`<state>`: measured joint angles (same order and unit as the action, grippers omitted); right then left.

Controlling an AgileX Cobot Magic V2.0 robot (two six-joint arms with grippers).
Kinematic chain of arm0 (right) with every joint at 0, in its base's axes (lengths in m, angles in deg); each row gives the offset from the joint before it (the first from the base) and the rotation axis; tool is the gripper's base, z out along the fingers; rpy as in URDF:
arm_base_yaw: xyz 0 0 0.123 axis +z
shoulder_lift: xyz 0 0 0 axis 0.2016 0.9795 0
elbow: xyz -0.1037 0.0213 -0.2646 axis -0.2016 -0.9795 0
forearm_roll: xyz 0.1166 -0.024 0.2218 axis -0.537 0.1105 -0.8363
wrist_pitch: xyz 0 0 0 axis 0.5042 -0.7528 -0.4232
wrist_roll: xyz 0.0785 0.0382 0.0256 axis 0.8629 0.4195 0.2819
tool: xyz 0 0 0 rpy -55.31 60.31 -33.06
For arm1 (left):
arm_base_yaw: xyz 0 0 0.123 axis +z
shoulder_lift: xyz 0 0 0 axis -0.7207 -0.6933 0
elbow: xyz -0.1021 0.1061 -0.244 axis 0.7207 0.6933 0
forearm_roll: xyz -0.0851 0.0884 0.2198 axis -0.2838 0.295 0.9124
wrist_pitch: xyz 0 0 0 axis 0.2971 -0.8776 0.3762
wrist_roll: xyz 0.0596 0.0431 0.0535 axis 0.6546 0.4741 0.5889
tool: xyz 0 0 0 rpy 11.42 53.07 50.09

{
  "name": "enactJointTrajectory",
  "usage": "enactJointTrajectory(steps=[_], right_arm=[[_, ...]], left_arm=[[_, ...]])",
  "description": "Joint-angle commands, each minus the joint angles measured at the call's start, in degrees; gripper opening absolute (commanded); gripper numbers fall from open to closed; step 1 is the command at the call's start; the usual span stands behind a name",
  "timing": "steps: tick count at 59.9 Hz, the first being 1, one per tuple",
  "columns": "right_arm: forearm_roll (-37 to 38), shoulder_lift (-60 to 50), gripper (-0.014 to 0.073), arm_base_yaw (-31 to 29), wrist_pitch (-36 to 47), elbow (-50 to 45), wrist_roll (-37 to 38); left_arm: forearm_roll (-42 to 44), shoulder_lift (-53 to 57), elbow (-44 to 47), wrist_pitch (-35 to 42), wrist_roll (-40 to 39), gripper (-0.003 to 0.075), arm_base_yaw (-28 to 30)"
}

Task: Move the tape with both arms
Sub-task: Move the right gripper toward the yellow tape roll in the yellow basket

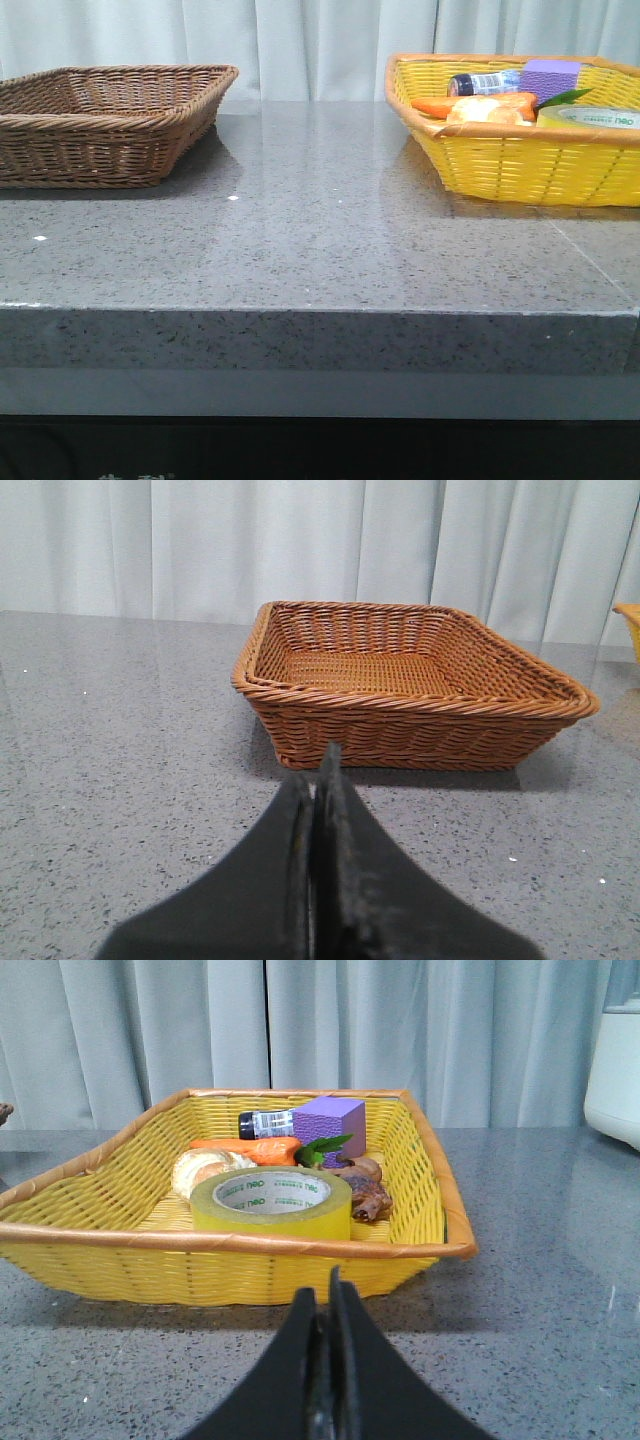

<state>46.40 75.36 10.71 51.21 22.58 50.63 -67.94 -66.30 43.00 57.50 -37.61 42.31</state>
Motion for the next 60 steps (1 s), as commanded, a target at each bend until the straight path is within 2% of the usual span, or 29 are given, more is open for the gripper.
enactJointTrajectory(steps=[1,45,55,60], right_arm=[[0.77,-1.48,-0.0069,-0.25,5.12,1.54,-0.17],[0.77,-1.49,-0.0069,-0.25,5.17,1.54,-0.17],[0.54,-1.49,-0.0069,-0.25,8.39,1.90,-0.17],[0.49,-1.49,-0.0069,-0.25,7.04,4.17,-0.17]], left_arm=[[-0.53,0.97,2.18,4.57,-0.11,-0.0020,0.12],[-0.53,0.97,2.18,4.70,-0.11,-0.0020,0.12],[-0.91,0.97,2.04,8.69,-0.11,-0.0020,0.12],[-2.79,0.97,-0.37,9.69,-0.11,-0.0020,0.12]])
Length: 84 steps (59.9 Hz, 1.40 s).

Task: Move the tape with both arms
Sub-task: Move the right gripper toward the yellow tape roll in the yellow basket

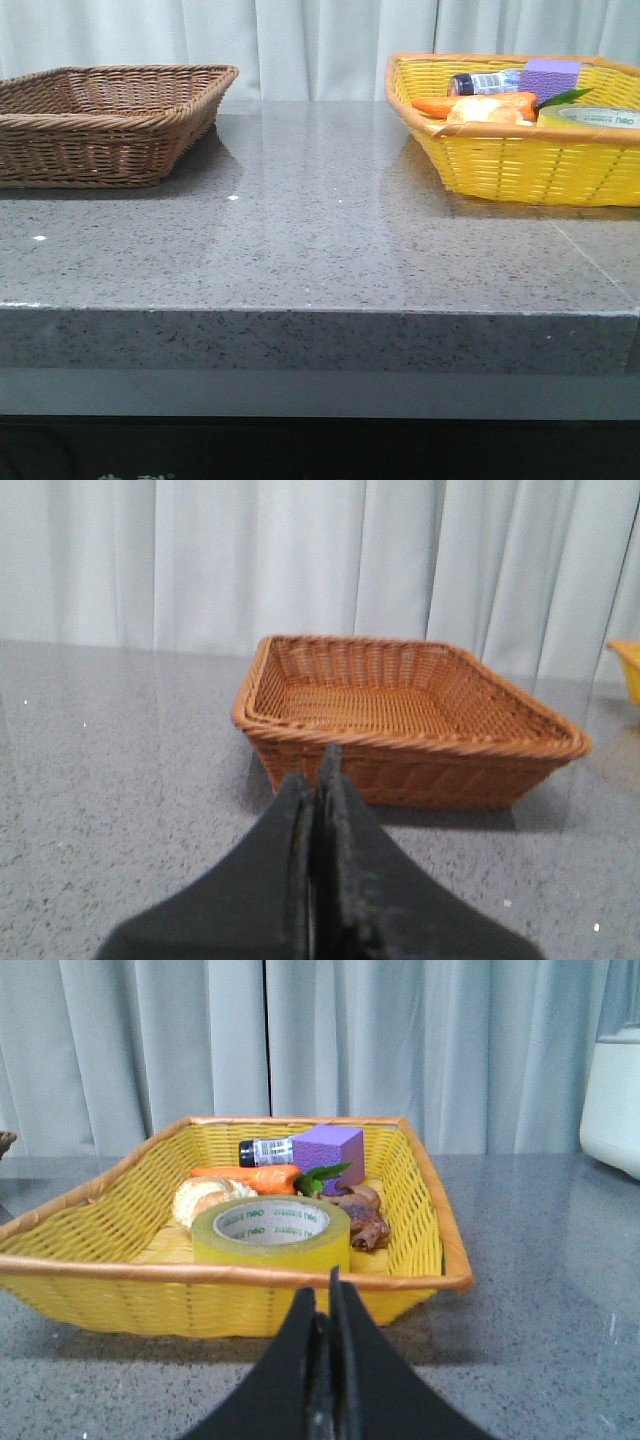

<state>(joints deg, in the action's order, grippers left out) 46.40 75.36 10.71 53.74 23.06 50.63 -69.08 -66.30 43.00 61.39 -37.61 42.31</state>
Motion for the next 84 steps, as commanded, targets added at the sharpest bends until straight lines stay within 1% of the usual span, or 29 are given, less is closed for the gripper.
enactJointTrajectory(steps=[1,7,12,22,31,37,42,58,66,70,72,74,76,77,78,79,80,81,82,84], right_arm=[[0.49,-1.49,-0.0069,-0.25,4.10,4.57,-0.17],[0.49,-1.35,-0.0069,-0.25,-1.44,9.74,-0.17],[0.49,-0.17,-0.0069,-0.25,-6.75,15.09,-0.17],[0.49,6.23,-0.0069,-0.25,-16.04,26.49,-0.17],[0.49,14.19,-0.0069,-0.25,-25.11,36.00,-0.17],[0.49,19.58,-0.0069,-0.25,-30.37,40.75,-0.17],[0.49,23.81,-0.0069,-0.25,-32.56,43.04,-0.17],[0.38,33.35,-0.0069,-0.25,-32.14,43.21,-0.17],[0.33,36.59,-0.0069,-0.25,-33.64,43.21,-0.22],[0.40,37.95,-0.0053,-0.25,-34.17,43.21,-0.29],[0.55,38.56,-0.0017,-0.25,-34.27,43.21,-0.34],[0.54,39.13,0.0045,-0.25,-34.29,43.21,-0.36],[0.54,39.67,0.0132,-0.25,-34.29,43.21,-0.41],[0.54,39.88,0.0195,-0.25,-34.43,43.21,-0.41],[0.54,40.18,0.0239,-0.25,-34.43,43.21,-0.43],[0.54,40.32,0.0309,-0.25,-34.43,43.21,-0.43],[0.54,40.49,0.0354,-0.25,-34.43,43.21,-0.43],[0.54,40.65,0.0421,-0.25,-34.43,43.21,-0.43],[0.54,40.91,0.0461,-0.25,-34.38,43.21,-0.43],[0.54,41.31,0.0559,-0.25,-34.43,43.21,-0.43]], left_arm=[[-1.78,0.97,-0.90,5.80,-0.11,-0.0020,0.12],[-1.90,0.57,-5.49,4.97,-0.11,-0.0020,0.12],[-1.90,-0.57,-10.54,1.94,-0.11,-0.0020,0.12],[-1.90,-6.61,-21.57,-7.08,-0.11,-0.0020,0.12],[-1.90,-14.46,-31.19,-18.12,-0.11,-0.0020,0.12],[-1.90,-20.16,-37.08,-25.39,-0.11,-0.0020,0.12],[-1.90,-24.56,-40.22,-29.88,-0.11,-0.0020,0.12],[-1.90,-32.57,-40.74,-30.40,-0.11,-0.0020,0.12],[-1.90,-35.56,-40.74,-30.40,-0.11,-0.0019,0.12],[-1.90,-36.57,-40.74,-30.26,-0.11,-0.0010,0.12],[-1.78,-37.02,-40.74,-30.17,-0.11,0.0016,0.12],[-1.78,-37.18,-40.74,-30.17,-0.11,0.0051,0.12],[-1.70,-37.30,-40.74,-30.17,-0.11,0.0112,0.12],[-1.70,-37.33,-40.74,-30.06,-0.11,0.0156,0.12],[-1.70,-37.45,-40.74,-29.99,-0.11,0.0188,0.12],[-1.70,-37.44,-40.74,-30.01,-0.11,0.0238,0.12],[-1.70,-37.44,-40.74,-29.87,-0.11,0.0288,0.12],[-1.70,-37.44,-40.74,-29.68,-0.11,0.0319,0.12],[-1.70,-37.44,-40.74,-29.41,-0.11,0.0363,0.12],[-1.70,-37.44,-40.74,-29.16,-0.11,0.0424,0.12]])
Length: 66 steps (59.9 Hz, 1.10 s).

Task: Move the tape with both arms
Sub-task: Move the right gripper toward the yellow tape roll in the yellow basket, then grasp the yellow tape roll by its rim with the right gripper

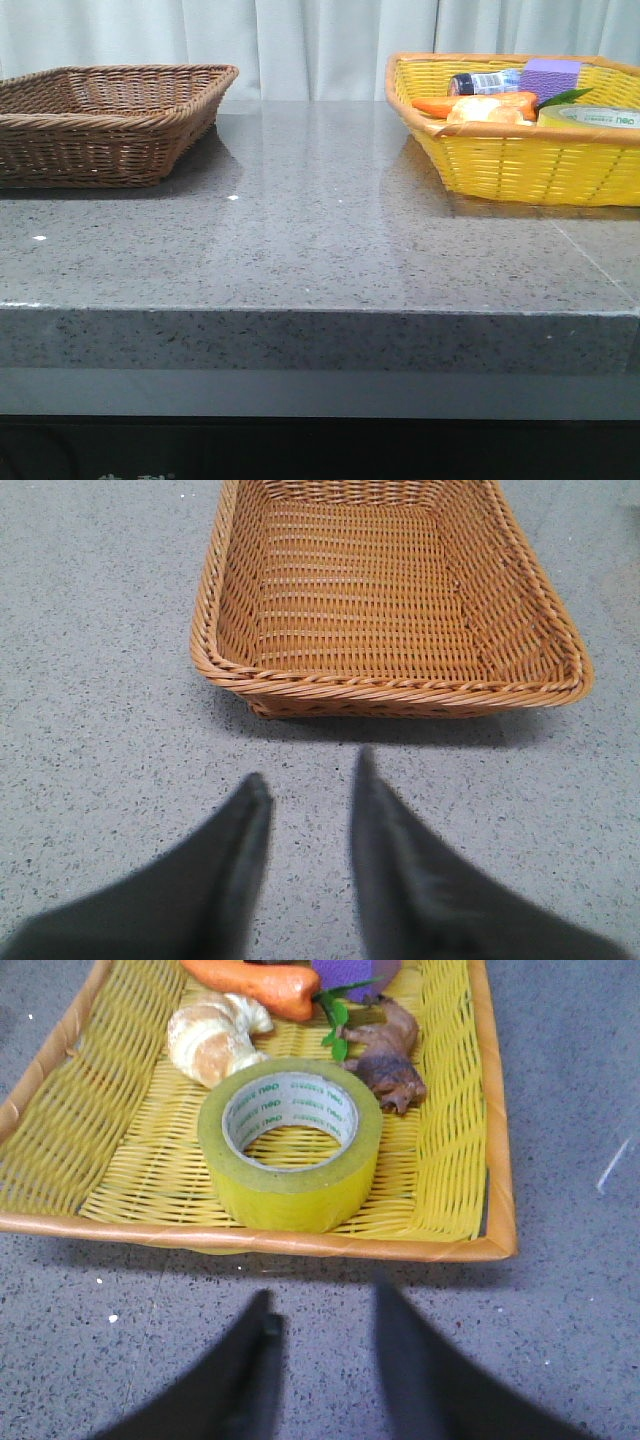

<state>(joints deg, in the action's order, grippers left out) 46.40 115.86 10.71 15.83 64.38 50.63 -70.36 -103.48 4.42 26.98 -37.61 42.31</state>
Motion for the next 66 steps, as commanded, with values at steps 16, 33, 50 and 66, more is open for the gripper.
enactJointTrajectory(steps=[16,33,50,66], right_arm=[[0.11,1.37,0.0559,-0.25,2.76,3.84,-0.43],[0.19,12.38,0.0538,-0.25,-8.04,16.99,-0.43],[0.34,30.06,0.0538,-1.60,-20.44,33.38,-0.43],[0.92,44.91,0.0538,-2.54,-28.71,45.91,-0.43]], left_arm=[[-1.51,-2.31,-4.50,2.76,6.42,0.0472,-0.43],[-3.24,-7.88,-9.16,1.73,11.45,0.0472,-12.93],[-3.35,-11.57,-9.16,1.82,11.45,0.0472,-22.34],[-3.35,-12.28,-9.16,1.82,11.45,0.0472,-22.96]])
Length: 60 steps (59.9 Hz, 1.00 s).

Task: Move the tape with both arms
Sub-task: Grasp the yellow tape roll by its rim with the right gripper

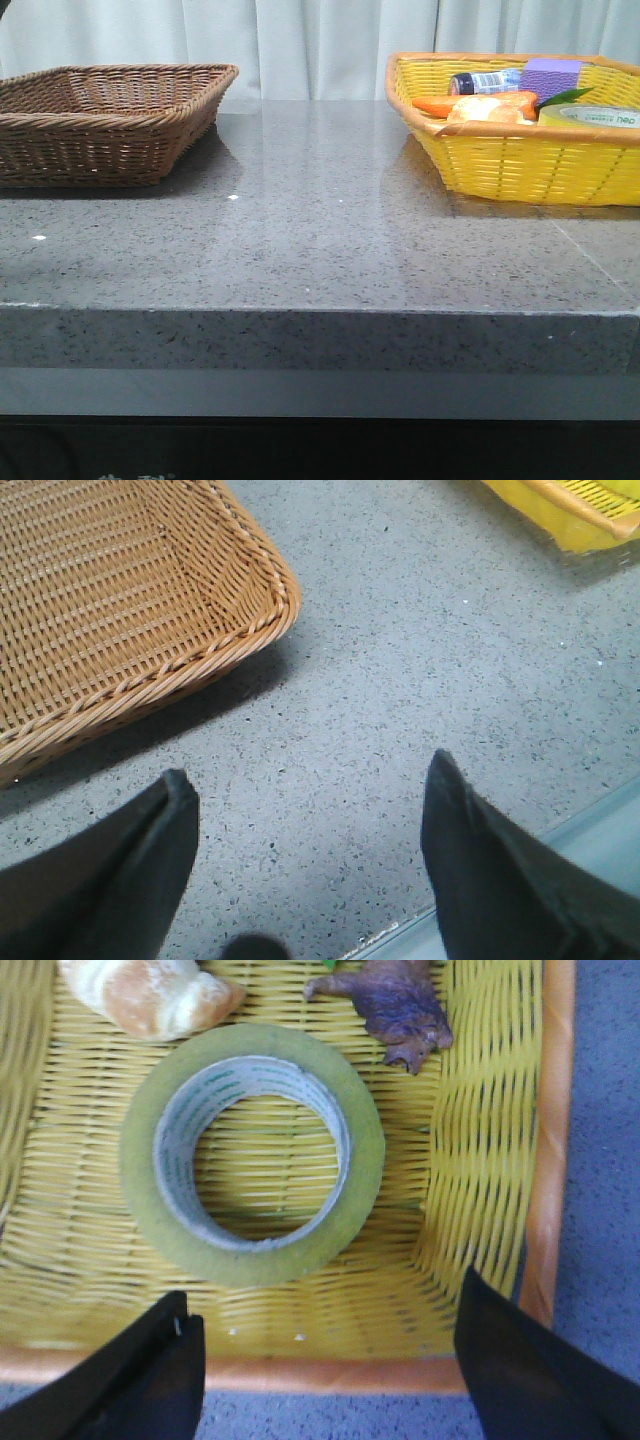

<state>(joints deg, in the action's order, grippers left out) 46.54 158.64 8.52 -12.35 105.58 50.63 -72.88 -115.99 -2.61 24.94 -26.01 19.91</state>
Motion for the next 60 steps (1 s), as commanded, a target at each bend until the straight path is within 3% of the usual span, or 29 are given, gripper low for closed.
enactJointTrajectory(steps=[1,17,38,44,53,60], right_arm=[[0.78,3.22,0.0538,-0.35,-0.80,5.25,-0.43],[2.42,14.40,0.0538,-0.35,-5.09,13.05,-0.43],[2.47,21.73,0.0535,-0.35,-5.21,16.75,-0.48],[2.47,22.56,0.0456,-0.35,-5.09,16.75,-0.55],[1.80,22.64,0.0257,-0.35,-4.98,16.80,-0.89],[1.75,22.50,0.0191,-0.35,-5.18,16.80,-0.89]], left_arm=[[-0.83,0.23,-2.13,3.86,-0.15,0.0472,-0.56],[-0.83,0.23,-2.13,3.75,-0.15,0.0472,-0.56],[-0.94,0.23,-2.13,3.67,-0.15,0.0472,-0.56],[-0.94,0.23,-2.13,3.54,-0.15,0.0472,-0.56],[-0.94,0.23,-2.13,3.27,-0.15,0.0472,-0.56],[-0.94,0.23,-2.13,3.18,-0.15,0.0472,-0.56]])
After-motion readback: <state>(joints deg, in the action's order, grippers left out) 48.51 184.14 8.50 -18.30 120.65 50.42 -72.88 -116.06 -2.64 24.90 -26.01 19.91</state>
